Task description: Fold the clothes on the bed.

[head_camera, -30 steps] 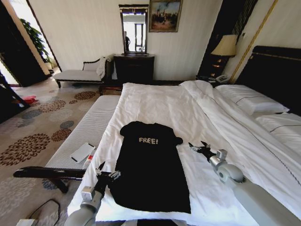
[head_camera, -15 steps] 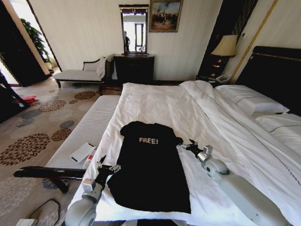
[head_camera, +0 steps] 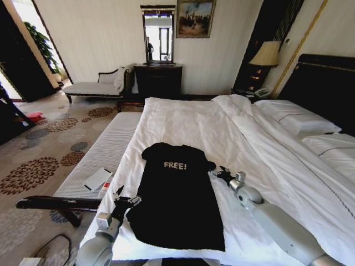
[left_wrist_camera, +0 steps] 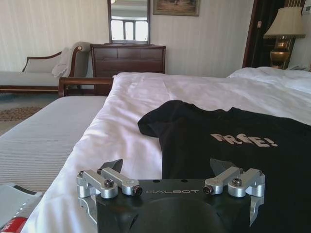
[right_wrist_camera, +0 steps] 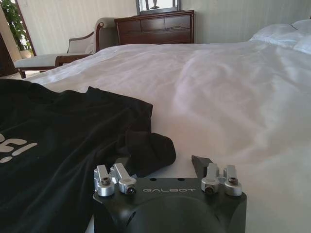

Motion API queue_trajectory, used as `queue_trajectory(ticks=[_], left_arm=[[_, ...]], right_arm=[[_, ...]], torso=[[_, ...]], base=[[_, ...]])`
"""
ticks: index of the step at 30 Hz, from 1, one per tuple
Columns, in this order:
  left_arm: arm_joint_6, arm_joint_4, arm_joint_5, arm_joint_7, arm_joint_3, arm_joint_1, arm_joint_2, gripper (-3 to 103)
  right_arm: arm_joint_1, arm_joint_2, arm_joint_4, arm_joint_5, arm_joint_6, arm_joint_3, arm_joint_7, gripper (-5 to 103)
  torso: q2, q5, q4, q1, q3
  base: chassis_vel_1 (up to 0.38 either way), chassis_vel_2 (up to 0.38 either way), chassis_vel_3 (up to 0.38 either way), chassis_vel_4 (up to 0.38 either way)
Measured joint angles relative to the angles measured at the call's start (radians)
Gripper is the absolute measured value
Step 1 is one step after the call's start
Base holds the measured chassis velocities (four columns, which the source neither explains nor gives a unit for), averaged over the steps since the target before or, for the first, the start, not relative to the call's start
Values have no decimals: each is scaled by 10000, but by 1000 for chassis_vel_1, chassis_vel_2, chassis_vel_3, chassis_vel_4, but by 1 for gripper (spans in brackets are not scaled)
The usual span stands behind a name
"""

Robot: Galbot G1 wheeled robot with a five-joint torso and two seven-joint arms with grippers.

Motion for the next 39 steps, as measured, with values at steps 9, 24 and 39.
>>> queue_trajectory(ticks=[9, 24, 39], left_arm=[[-58, 28, -2, -1, -46, 203, -108, 100], [-140, 83, -56, 24, -72, 82, -139, 100], [-255, 14, 16, 80, -128, 336, -243, 100]], right_arm=[[140, 58, -51, 20, 26, -164, 75, 38], [245, -278, 136, 341, 99, -90, 73, 1], [1510, -453, 112, 67, 284, -1356, -373, 1]], torso=[[1, 1, 2, 0, 0], [0, 0, 2, 0, 0], [0, 2, 4, 0, 0]], base=[[0, 0, 0, 0], [0, 0, 0, 0], [0, 0, 0, 0]])
